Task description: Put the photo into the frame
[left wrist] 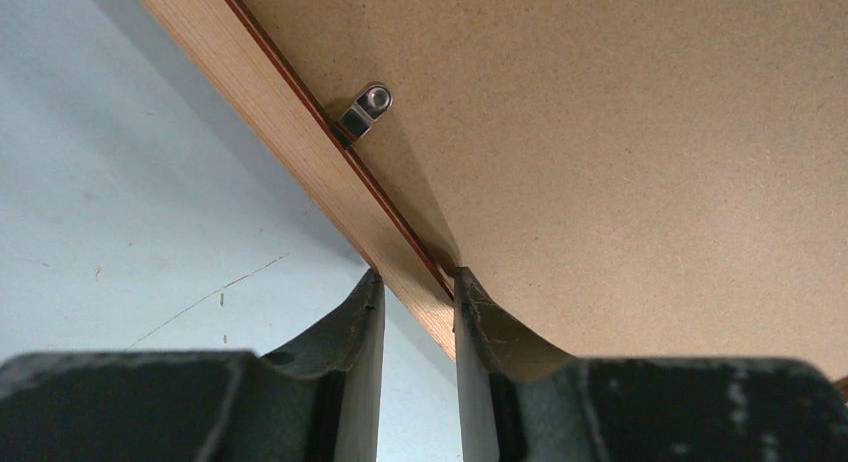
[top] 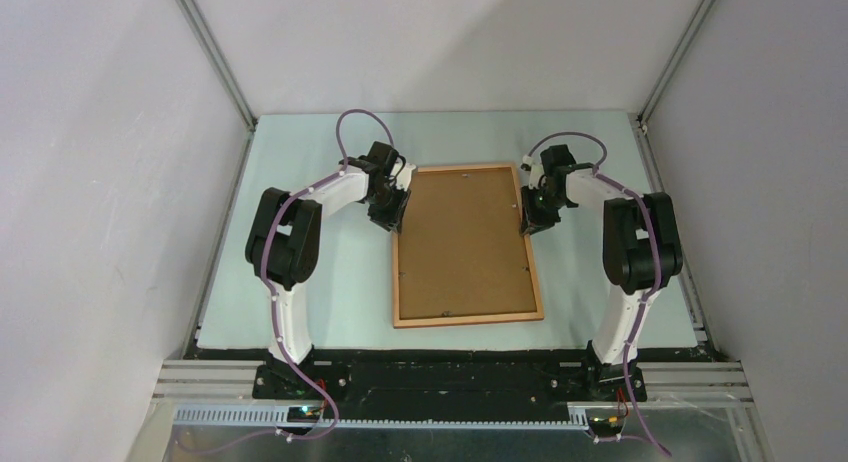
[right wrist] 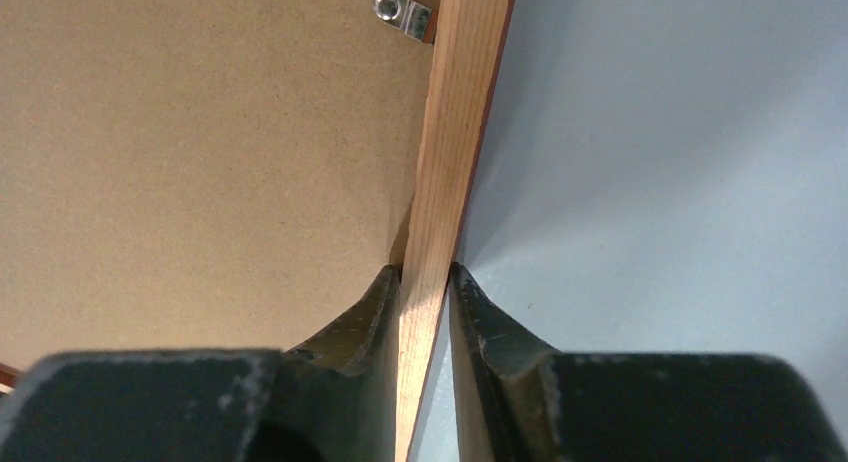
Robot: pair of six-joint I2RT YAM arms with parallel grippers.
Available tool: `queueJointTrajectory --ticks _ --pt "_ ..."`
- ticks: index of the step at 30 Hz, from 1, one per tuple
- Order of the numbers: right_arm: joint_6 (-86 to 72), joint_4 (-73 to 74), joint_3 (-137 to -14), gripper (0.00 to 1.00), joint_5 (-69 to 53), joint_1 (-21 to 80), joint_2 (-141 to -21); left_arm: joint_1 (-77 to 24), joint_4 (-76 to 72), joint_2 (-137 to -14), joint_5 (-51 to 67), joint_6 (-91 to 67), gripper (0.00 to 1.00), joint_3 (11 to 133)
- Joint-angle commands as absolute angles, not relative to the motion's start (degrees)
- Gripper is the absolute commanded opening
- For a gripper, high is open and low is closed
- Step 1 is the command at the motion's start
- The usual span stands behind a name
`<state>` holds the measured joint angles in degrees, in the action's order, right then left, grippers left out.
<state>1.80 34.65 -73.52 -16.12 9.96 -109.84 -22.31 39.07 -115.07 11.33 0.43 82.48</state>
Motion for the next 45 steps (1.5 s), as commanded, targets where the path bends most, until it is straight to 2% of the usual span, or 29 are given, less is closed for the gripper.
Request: queueJointTrajectory --ticks 1,3,5,12,13,15,19,24,39,45 --pt "2.77 33.81 -75.20 0.14 -14.57 10.87 -111.34 -22.32 40.59 -112.14 13.20 3.48 0.04 81.40" --pt "3.43 34.32 -76.06 0.05 -14.10 10.90 -111.50 -22.32 40.55 -111.72 13.06 3.58 0.12 81.18" --pt "4.10 34.84 -77.02 0.00 -13.64 10.77 -111.61 -22.37 40.57 -111.38 12.97 3.68 0.26 81.13" --pt "6.78 36.71 -80.02 0.00 -14.16 10.24 -112.51 -22.28 40.54 -110.35 12.35 3.54 0.61 81.64" --pt "7.08 37.59 -81.24 0.00 -14.68 9.92 -113.16 -22.29 40.52 -110.03 12.24 3.53 0.70 81.65" --pt "8.21 39.36 -83.77 0.00 -15.57 9.40 -114.53 -22.14 40.51 -109.35 11.91 3.61 0.79 81.58" --pt "11.82 42.48 -89.76 0.00 -16.88 8.68 -117.74 -21.25 40.53 -107.69 11.34 3.95 0.93 81.65" --pt "17.54 43.69 -94.34 0.00 -16.62 9.60 -120.13 -19.41 40.53 -105.31 10.86 5.94 1.00 82.02" --pt "37.81 57.88 -115.68 0.00 -22.17 12.05 -134.07 -18.66 40.52 -103.58 7.92 10.52 1.00 79.59" --pt "45.03 61.19 -118.41 0.00 -22.69 14.98 -136.31 -18.64 40.58 -103.18 7.63 9.99 1.00 79.18"
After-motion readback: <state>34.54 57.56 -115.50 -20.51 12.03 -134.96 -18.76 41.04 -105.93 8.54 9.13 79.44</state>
